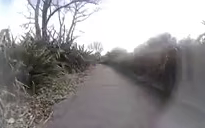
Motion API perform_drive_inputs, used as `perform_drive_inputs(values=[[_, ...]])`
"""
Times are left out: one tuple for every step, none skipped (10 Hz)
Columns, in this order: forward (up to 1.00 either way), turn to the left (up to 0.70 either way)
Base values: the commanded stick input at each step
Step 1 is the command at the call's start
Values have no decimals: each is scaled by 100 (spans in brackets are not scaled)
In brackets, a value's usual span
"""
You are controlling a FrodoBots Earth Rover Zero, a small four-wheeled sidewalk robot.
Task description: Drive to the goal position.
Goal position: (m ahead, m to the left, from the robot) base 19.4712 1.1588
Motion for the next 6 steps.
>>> perform_drive_inputs(values=[[70, -30], [70, -13], [70, -4], [70, 0], [70, 0], [70, 0]])
